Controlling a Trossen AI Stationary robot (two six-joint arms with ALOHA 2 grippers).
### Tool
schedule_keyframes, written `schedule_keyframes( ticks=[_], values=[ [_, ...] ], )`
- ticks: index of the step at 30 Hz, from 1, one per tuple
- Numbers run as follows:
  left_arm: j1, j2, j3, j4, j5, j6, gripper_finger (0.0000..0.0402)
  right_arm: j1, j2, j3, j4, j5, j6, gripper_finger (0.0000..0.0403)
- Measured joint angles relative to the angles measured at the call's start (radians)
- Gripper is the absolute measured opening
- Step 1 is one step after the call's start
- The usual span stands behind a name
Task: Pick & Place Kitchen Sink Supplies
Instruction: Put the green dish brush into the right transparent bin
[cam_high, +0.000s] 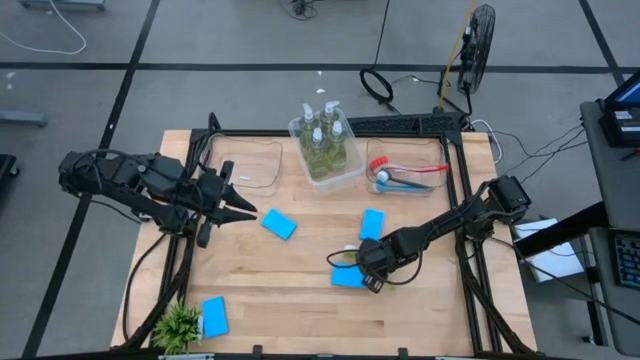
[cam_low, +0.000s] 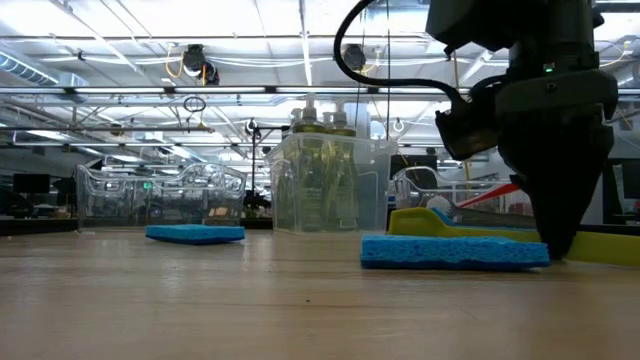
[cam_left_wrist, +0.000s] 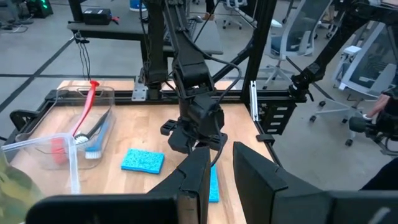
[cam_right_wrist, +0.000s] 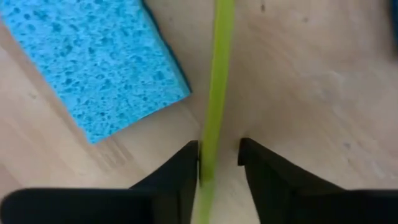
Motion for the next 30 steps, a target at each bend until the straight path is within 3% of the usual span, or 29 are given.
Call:
schedule_keyframes(
  ticks=[9, 14, 21, 26, 30],
  values=[
    [0.000, 0.000, 0.000, 0.002, -0.031, -0.010, 0.0072, 0.000, -0.008, -0.015, -0.036, 0.019, 0.005, 0.0013],
    [0.000, 0.000, 0.000, 0.004, -0.043, -0.011, 0.0072, -0.002, -0.074, -0.022, -0.065, 0.079, 0.021, 0.0019],
    [0.000, 0.000, 0.000, 0.008, -0.043, -0.011, 0.0072, -0.025, -0.308, -0.017, -0.006, 0.122, 0.033, 0.0011],
    [0.000, 0.000, 0.000, 0.010, -0.043, -0.011, 0.0072, -0.034, -0.510, -0.016, 0.132, 0.204, -0.130, 0.0009],
    [0.000, 0.000, 0.000, 0.010, -0.043, -0.011, 0.0072, -0.032, -0.641, -0.016, 0.270, 0.199, -0.312, 0.0009]
  ],
)
